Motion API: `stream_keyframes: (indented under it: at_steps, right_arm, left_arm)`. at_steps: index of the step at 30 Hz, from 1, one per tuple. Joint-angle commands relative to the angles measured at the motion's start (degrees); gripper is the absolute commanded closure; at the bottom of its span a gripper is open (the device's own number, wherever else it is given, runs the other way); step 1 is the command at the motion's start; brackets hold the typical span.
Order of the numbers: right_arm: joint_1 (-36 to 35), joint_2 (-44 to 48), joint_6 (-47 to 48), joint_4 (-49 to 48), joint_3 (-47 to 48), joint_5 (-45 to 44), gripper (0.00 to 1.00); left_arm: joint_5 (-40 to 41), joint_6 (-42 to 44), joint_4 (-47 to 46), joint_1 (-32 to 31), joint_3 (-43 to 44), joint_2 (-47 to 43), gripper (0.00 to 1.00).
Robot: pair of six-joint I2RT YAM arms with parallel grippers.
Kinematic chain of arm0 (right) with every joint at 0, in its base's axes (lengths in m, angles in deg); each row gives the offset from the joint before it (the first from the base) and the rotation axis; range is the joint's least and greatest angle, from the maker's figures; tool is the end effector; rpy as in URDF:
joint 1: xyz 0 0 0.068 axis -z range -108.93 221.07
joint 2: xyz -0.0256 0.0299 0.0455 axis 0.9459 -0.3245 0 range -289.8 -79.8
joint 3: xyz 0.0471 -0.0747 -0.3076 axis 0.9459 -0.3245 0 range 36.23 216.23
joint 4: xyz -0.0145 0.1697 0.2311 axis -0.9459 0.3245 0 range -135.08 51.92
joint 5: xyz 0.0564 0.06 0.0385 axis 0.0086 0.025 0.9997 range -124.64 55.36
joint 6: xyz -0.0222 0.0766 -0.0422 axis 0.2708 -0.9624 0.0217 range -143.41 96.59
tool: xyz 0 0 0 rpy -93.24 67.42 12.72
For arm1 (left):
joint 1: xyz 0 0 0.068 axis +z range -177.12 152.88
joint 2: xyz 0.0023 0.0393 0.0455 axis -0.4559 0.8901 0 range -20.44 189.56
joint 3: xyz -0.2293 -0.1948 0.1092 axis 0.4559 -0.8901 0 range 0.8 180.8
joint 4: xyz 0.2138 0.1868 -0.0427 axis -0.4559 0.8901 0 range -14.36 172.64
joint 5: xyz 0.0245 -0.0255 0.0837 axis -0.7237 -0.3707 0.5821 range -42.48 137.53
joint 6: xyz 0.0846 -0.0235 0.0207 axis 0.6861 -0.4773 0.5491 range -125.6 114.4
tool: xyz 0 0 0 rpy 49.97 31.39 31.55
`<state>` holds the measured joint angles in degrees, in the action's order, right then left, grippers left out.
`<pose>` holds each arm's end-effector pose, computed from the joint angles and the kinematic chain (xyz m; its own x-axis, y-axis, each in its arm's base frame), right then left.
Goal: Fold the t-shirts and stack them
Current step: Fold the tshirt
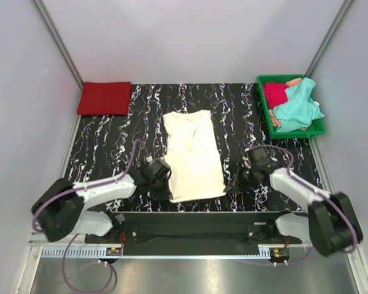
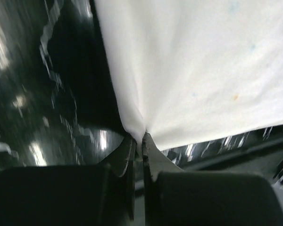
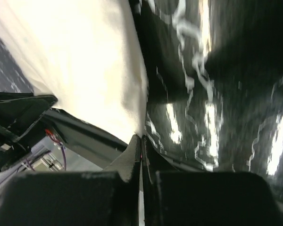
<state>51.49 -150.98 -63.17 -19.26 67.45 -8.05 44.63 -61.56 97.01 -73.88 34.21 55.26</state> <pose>0.2011 0.1099 0.1473 -0.9628 0.2647 -0.0542 0.1863 0.7958 0.5761 0.1704 -0.1871 0.1392 -0.9593 -0.1880 -0.2108 -0.0929 0.9148 -0.3930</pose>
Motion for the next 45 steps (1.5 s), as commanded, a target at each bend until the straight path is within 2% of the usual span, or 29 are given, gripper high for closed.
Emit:
stream_keyframes:
  at_steps: [1, 5, 9, 12, 16, 20, 26, 33, 37, 41, 45]
  right_arm:
    - [-2.2, 10.0, -3.9, 8.3, -4.1, -2.5, 1.0]
    - [-5.7, 22.0, -8.8, 14.0, -8.4, -1.8, 1.0]
    - [-7.8, 32.3, -10.4, 24.8, -9.2, -1.8, 1.0]
    - [-8.0, 38.5, -11.3, 30.9, -9.5, 0.6, 1.0]
    - [-8.1, 42.5, -10.7, 37.1, -7.7, 1.4, 1.0]
    - [-8.1, 39.3, -10.2, 37.1, -3.6, 1.4, 1.0]
    - [-8.0, 26.1, -4.7, 31.0, 6.0, 2.7, 1.0]
    - [-6.5, 13.7, -0.3, 28.1, 18.1, 3.8, 1.0]
    - [-1.8, 5.6, 4.7, 28.8, 25.1, 5.9, 1.0]
    - [3.3, -1.3, 8.8, 29.4, 33.8, 8.6, 1.0]
    - [3.9, -8.3, 11.2, 29.2, 41.0, 9.2, 1.0]
  left_arm:
    - [5.5, -7.2, 7.5, -7.0, -4.7, -7.2, 1.0]
    - [8.3, -16.3, 13.2, -16.4, -5.8, -15.2, 1.0]
    - [10.6, -23.9, 17.3, -27.6, -4.2, -18.3, 1.0]
    - [11.1, -28.3, 19.2, -33.2, -2.8, -18.7, 1.0]
    - [10.6, -30.2, 21.2, -36.5, -0.5, -18.3, 1.0]
    - [12.8, -28.9, 24.3, -36.4, 3.6, -19.0, 1.0]
    - [12.7, -21.2, 28.9, -30.0, 10.1, -19.6, 1.0]
    - [6.0, -5.4, 28.9, -10.3, 19.2, -16.0, 1.0]
    - [3.3, 3.3, 29.2, -3.1, 24.7, -11.1, 1.0]
    - [-0.3, 8.3, 28.2, 5.0, 29.2, -7.6, 1.0]
    - [-3.1, 12.4, 26.4, 11.3, 32.9, -3.9, 1.0]
